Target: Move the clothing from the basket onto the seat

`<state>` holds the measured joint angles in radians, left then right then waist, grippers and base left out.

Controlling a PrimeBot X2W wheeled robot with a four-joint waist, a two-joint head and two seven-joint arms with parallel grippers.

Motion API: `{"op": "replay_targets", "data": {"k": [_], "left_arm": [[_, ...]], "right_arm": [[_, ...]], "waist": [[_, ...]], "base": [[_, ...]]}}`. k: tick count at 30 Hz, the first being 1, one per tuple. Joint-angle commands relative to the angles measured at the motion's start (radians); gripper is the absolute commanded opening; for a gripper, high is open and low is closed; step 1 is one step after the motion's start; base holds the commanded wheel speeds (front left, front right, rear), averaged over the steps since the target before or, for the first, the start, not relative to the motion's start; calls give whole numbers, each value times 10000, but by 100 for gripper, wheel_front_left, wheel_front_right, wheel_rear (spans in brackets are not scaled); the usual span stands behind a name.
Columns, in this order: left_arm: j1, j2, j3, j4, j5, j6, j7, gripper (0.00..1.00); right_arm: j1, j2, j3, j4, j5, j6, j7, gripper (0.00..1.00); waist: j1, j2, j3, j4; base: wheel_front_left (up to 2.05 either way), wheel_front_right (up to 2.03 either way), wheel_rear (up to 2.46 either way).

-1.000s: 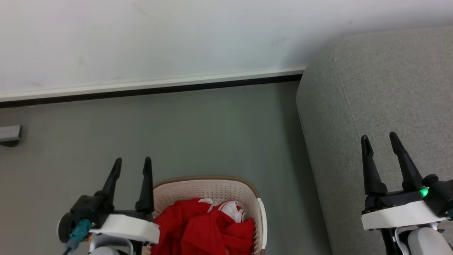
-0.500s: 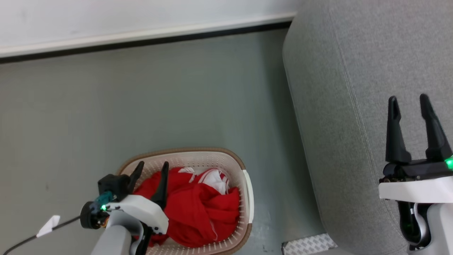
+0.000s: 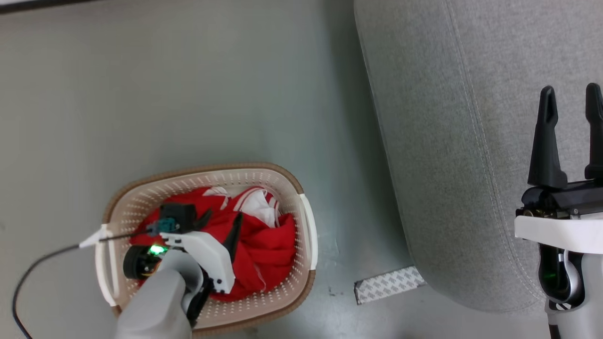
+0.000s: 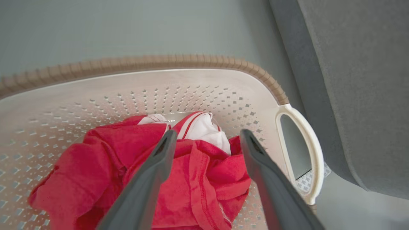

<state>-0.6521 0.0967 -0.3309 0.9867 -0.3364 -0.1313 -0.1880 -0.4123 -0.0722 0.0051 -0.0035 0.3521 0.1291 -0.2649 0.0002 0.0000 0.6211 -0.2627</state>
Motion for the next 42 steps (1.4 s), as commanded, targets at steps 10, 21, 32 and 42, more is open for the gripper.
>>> {"op": "replay_targets", "data": {"k": [10,21,32,42], "left_arm": [[-995,842,-1763,951,-1264,16,1530,100],[-1994,1357,-3290,1816,-1508,15,2793,100],[-2464,1336,-4374,2041,-2088,13,3487,16],[-2265,1308,-5035,1986,-2686,13,3006,0]], "right_arm": [[-442,163,44,-197,89,28,9,100],[-803,228,101,-366,348,28,8,100],[-1019,229,337,-672,483,28,8,100],[-933,228,297,-787,325,28,8,100]], "waist": [[-2,0,1234,-739],[-2,0,2198,-1316],[-2,0,2611,-1431],[-2,0,2184,-1301]], "base": [[0,0,0],[0,0,0],[0,0,0],[0,0,0]]}}
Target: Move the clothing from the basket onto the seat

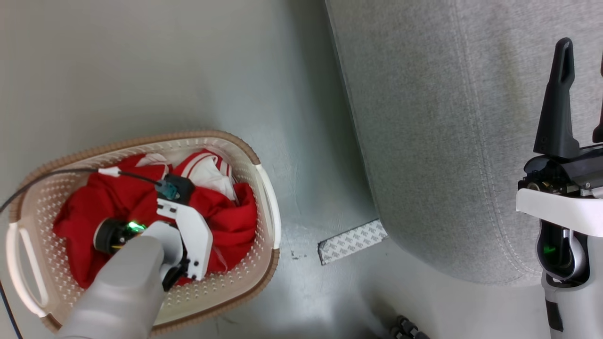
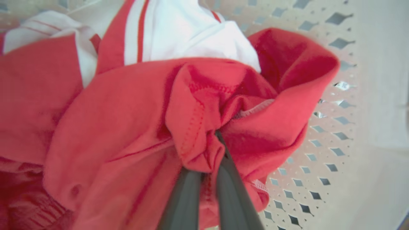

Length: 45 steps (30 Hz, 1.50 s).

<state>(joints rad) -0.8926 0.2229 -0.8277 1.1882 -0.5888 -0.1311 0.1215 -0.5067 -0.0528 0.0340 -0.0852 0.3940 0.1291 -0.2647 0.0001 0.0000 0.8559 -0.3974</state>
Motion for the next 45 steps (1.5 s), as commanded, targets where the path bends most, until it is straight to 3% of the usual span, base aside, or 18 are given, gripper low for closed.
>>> {"op": "replay_targets", "data": {"k": [1,8,16,32,40,45], "left_arm": [[183,53,-126,-59,-247,11,-170,0],[591,-71,-439,-127,-727,11,-659,0],[1504,-490,-1009,-668,-1663,12,-1641,0],[2688,-675,-2031,-1952,-2966,12,-3342,0],[2707,-441,-1762,-2783,-3086,12,-3824,0],[2442,-182,-1082,-3859,-2804,280,-3862,0]], "right_arm": [[24,35,12,55,-96,30,6,100],[217,34,-78,276,-153,30,8,100],[884,-50,-78,918,-500,28,8,100],[2242,-744,285,1788,-422,28,6,100],[2922,-857,578,2111,-268,28,8,100],[3204,-748,840,2227,-143,28,8,100]], "waist": [[-1,0,-265,65],[-1,0,-1186,263],[-1,0,-3567,949],[-1,0,-7046,2473],[-1,0,-8262,3103],[-1,0,-8619,3293]], "base": [[0,0,0],[0,0,0],[0,0,0],[0,0,0],[0,0,0],[0,0,0]]}}
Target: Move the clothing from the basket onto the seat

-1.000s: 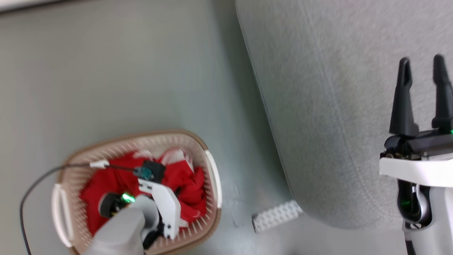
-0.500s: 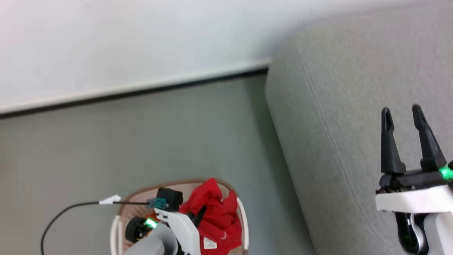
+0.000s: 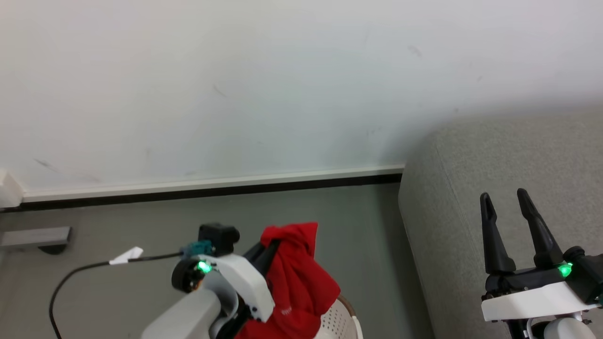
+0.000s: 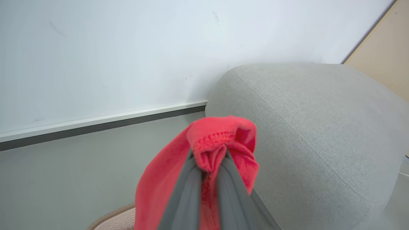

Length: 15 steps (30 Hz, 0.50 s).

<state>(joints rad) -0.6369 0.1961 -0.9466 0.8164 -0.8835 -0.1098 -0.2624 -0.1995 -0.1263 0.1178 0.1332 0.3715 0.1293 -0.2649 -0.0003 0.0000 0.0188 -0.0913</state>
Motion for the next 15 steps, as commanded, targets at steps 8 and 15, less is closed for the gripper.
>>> {"op": "replay_targets", "data": {"k": [8,15], "left_arm": [[-412,760,1148,-2293,408,659,-19,0],[-794,1288,1479,-3638,382,1133,289,0]], "right_arm": [[412,123,267,140,178,26,10,100],[531,143,537,183,274,26,10,100]], "waist": [[3,0,-514,257],[3,0,-566,171]], "base": [[0,0,0],[0,0,0]]}}
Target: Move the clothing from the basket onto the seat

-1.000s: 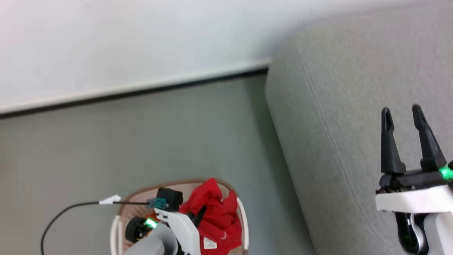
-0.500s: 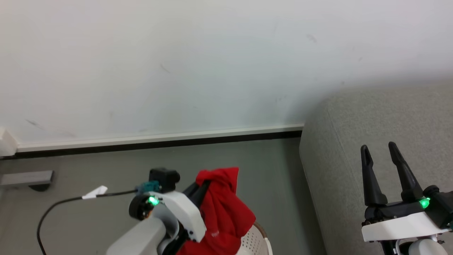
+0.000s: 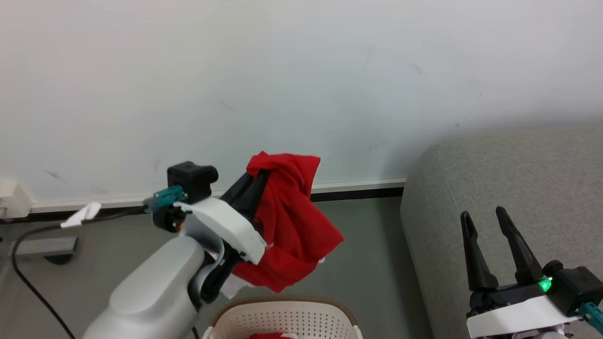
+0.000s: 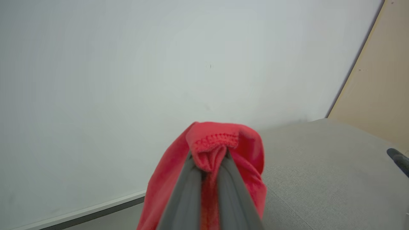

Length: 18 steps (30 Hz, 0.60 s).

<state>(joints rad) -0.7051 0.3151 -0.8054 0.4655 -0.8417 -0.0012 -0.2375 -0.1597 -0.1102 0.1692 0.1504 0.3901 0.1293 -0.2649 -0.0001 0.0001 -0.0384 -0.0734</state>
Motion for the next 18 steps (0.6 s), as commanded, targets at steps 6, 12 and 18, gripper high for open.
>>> {"op": "replay_targets", "data": {"k": [6,12,18], "left_arm": [[-182,317,167,-984,-66,453,321,0],[-61,416,156,-1419,-93,631,456,0],[-62,436,106,-1597,-84,714,539,0]], "right_arm": [[50,-31,127,115,78,26,10,100],[5,-130,443,172,247,26,10,100],[-84,-335,1226,135,536,26,10,100]], "waist": [[1,-1,63,-62],[1,-1,87,-66],[1,-1,93,-11]], "base": [[0,0,0],[0,0,0],[0,0,0]]}}
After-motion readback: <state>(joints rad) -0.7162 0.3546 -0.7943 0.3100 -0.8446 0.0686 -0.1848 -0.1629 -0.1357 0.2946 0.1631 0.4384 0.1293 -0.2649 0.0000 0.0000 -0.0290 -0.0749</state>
